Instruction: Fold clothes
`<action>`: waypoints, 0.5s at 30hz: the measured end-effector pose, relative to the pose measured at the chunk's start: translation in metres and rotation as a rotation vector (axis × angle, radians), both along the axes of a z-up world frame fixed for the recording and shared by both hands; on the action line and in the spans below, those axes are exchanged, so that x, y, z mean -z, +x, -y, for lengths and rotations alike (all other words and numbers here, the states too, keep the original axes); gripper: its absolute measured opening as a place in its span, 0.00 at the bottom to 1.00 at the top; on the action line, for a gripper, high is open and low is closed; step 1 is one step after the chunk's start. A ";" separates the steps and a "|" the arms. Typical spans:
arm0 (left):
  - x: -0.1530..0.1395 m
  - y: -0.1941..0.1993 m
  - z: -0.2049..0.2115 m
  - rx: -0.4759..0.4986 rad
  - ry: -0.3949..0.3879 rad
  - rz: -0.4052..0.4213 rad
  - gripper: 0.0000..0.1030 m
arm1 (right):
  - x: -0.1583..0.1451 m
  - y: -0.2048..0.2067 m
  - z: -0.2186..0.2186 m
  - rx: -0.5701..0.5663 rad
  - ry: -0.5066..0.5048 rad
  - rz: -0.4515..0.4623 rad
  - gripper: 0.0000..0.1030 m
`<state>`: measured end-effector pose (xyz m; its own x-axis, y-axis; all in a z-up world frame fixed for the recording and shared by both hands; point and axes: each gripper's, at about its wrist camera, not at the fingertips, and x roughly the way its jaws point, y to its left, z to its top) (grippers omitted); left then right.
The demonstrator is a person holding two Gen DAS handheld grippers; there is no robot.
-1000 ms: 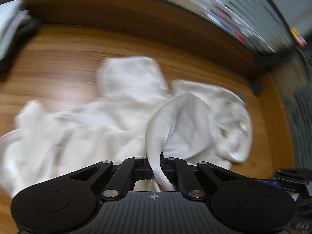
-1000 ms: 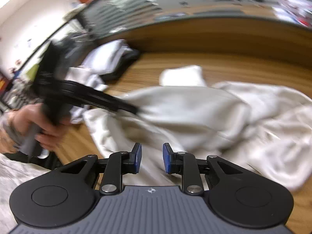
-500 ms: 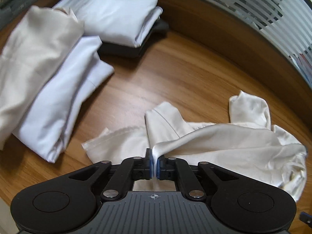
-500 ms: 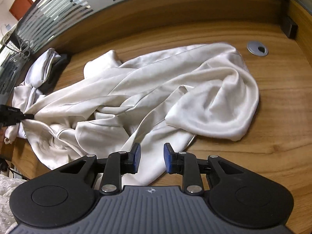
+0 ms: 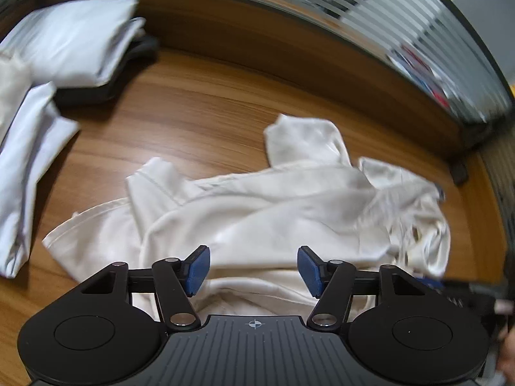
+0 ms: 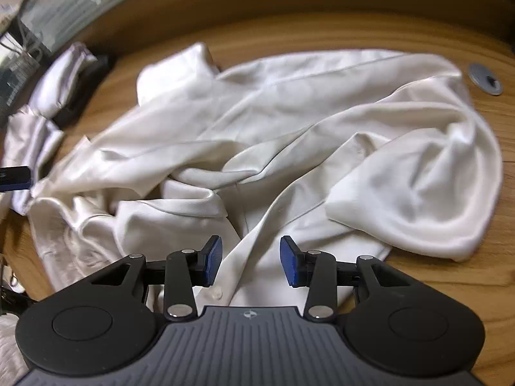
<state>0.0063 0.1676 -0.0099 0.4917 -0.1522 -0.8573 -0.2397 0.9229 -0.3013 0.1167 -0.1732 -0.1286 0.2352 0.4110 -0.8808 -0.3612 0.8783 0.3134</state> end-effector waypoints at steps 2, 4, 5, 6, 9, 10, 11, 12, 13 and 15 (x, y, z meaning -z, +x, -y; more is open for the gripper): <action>0.002 0.004 0.010 0.030 0.012 -0.006 0.66 | 0.009 0.003 -0.008 -0.004 -0.032 0.006 0.41; 0.004 0.010 0.020 0.062 0.020 -0.007 0.67 | 0.013 0.003 -0.011 -0.008 -0.057 0.021 0.24; 0.004 0.013 0.025 0.081 0.023 -0.005 0.68 | 0.014 0.003 -0.011 -0.014 -0.057 0.020 0.10; 0.005 0.016 0.030 0.102 0.031 -0.002 0.70 | 0.015 0.003 -0.010 -0.020 -0.057 0.019 0.04; 0.007 0.024 0.046 0.170 0.058 0.007 0.71 | 0.011 0.001 -0.001 -0.014 -0.034 0.020 0.01; 0.007 0.027 0.051 0.192 0.067 0.010 0.71 | 0.008 -0.001 0.004 -0.004 -0.027 0.023 0.01; 0.008 0.030 0.057 0.214 0.076 0.013 0.72 | 0.003 -0.004 0.013 0.010 -0.022 0.031 0.01; 0.009 0.033 0.062 0.237 0.085 0.016 0.72 | -0.002 -0.007 0.021 0.025 -0.018 0.038 0.01; 0.010 0.036 0.067 0.262 0.093 0.020 0.73 | -0.007 -0.012 0.032 0.046 -0.015 0.043 0.01; 0.013 0.043 0.077 0.308 0.107 0.022 0.73 | -0.013 -0.023 0.057 0.093 -0.018 0.046 0.01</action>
